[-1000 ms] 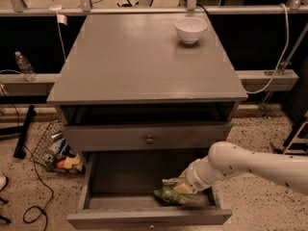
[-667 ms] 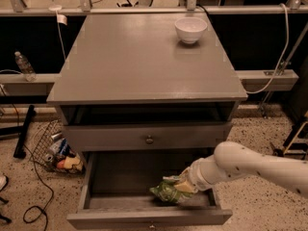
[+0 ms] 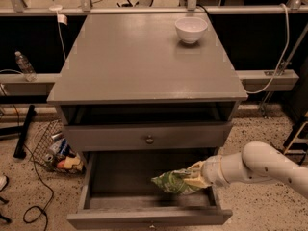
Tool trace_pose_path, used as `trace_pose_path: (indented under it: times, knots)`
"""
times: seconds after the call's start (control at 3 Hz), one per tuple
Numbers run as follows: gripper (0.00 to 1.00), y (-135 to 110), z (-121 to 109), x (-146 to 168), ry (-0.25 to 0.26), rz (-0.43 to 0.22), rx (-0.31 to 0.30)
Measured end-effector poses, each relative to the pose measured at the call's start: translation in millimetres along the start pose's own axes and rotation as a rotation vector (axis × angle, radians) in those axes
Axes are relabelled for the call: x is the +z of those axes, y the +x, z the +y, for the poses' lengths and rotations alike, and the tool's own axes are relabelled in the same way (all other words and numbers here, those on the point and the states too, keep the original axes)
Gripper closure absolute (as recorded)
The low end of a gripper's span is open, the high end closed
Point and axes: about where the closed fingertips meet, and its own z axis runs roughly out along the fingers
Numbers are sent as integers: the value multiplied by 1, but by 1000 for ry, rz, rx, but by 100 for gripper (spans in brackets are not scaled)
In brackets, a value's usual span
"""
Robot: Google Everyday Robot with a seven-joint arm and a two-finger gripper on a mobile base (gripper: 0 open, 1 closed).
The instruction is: Pick green jalapeno chip bag from middle drawer and place on counter
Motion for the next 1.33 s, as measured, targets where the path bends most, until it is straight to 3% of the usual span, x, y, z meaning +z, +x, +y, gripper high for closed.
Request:
trace_pose_path:
  times: [0.33,0.67,1.33]
  knots:
    - [100,0,0,0,0,0,1]
    - [100,-22,-2,-12,-6,-29,-54]
    - [100,-106,-10,-50,-58,-108,-243]
